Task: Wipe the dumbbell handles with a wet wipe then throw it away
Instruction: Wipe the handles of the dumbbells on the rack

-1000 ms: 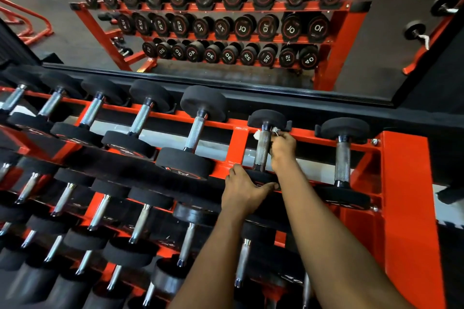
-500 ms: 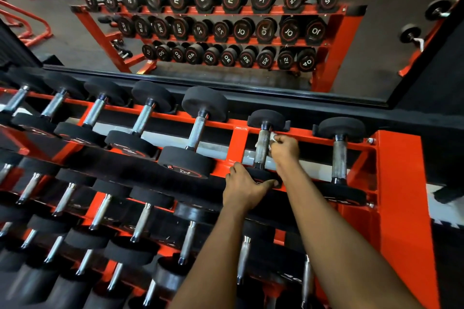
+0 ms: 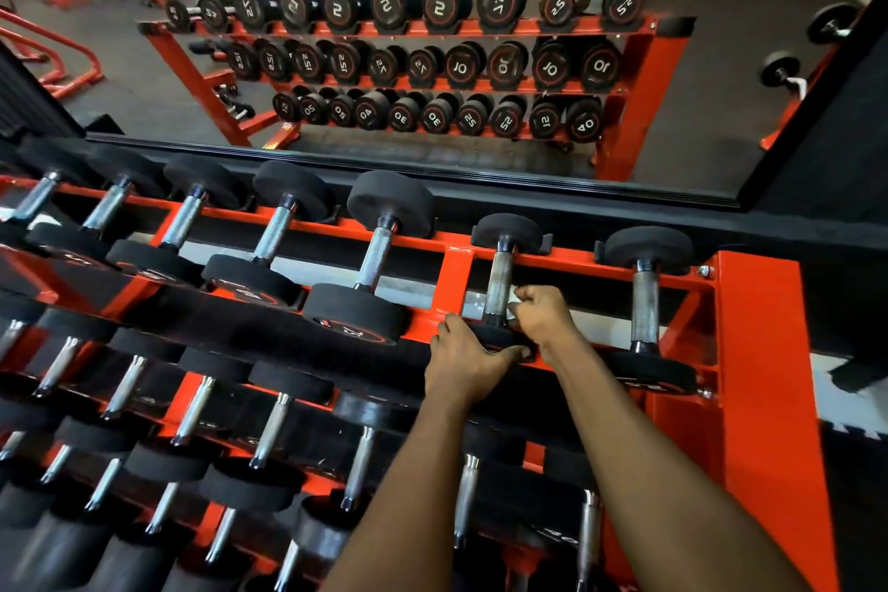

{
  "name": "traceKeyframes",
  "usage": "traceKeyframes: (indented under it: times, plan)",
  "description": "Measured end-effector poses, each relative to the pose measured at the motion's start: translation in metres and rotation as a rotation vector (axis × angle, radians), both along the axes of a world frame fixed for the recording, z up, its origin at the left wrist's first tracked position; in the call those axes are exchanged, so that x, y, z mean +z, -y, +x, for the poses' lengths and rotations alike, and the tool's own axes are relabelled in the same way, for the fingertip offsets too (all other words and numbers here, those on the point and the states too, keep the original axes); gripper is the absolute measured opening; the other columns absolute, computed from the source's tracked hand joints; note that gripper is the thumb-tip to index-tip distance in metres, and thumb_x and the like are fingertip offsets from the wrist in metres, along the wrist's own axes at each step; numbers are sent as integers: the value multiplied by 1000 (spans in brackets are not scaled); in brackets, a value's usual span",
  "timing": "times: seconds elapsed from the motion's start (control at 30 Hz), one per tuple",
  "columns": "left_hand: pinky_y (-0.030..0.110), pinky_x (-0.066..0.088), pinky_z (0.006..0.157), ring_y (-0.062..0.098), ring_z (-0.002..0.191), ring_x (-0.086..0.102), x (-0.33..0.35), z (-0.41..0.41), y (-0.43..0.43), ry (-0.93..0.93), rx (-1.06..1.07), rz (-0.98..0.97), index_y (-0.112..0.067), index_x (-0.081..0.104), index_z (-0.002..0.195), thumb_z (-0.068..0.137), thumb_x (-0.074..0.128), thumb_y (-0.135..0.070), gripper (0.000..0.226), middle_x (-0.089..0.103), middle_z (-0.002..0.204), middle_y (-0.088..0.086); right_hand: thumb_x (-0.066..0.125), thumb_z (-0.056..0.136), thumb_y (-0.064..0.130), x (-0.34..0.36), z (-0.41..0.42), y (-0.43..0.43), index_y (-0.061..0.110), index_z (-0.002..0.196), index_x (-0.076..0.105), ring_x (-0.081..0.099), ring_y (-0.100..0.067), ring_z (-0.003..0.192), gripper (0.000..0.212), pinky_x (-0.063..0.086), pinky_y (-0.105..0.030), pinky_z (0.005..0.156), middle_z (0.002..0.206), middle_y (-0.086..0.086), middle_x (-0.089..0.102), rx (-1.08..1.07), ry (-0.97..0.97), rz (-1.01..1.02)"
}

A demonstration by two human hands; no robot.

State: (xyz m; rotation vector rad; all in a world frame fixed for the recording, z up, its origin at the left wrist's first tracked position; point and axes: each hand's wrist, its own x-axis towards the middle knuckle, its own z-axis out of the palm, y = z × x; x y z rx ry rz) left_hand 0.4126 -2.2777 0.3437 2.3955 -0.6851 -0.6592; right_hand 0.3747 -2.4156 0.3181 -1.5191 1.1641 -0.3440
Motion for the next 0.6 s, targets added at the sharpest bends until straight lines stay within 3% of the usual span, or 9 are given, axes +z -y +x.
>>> traceKeyframes:
  times: [0.13,0.23,0.3,0.37,0.47,0.53,0.6]
  plan:
    - [50,45,104,32,132,43,0,1,-1,-2,3,1,-8,37,133,64,77,-74,103,47,136,11,63,82,0,15,-8,2,12,96,75,66,-21,88,22,56,-31,79,97,-3,70,18,-135,-233]
    - [50,44,105,32,132,42,-1,0,0,-12,13,-8,-8,38,132,64,78,-74,102,47,136,11,64,85,0,33,-4,3,13,103,76,70,-24,90,25,58,-32,80,102,-8,74,2,-13,-442]
    - [48,42,105,33,133,42,0,-2,1,-27,26,-15,-8,39,130,62,79,-73,102,48,136,11,63,87,1,41,3,5,14,107,76,69,-26,95,27,54,-28,84,108,-9,73,180,-25,-706]
    - [48,42,105,32,133,42,1,-3,0,-44,34,-23,-9,39,129,61,80,-72,101,48,135,11,62,89,7,46,5,5,24,104,77,64,-24,98,27,50,-33,91,110,-5,67,496,-127,-849]
    - [47,43,105,33,133,42,1,-3,0,-50,34,-32,-9,39,128,61,81,-72,101,47,136,11,57,94,17,54,-7,10,38,105,74,43,-15,101,30,34,-34,92,103,4,49,970,-304,-1011]
    - [48,42,105,34,133,41,1,-3,0,-54,34,-25,-9,38,130,61,81,-72,103,46,138,11,55,95,22,64,-6,17,42,109,72,41,-17,101,30,31,-35,87,99,7,50,1041,-361,-1089]
    - [49,41,107,34,135,40,1,-2,1,-61,36,-15,-8,37,133,61,80,-73,107,45,141,12,55,96,25,71,3,24,45,107,71,41,-24,95,28,35,-37,81,101,3,51,905,-418,-1127]
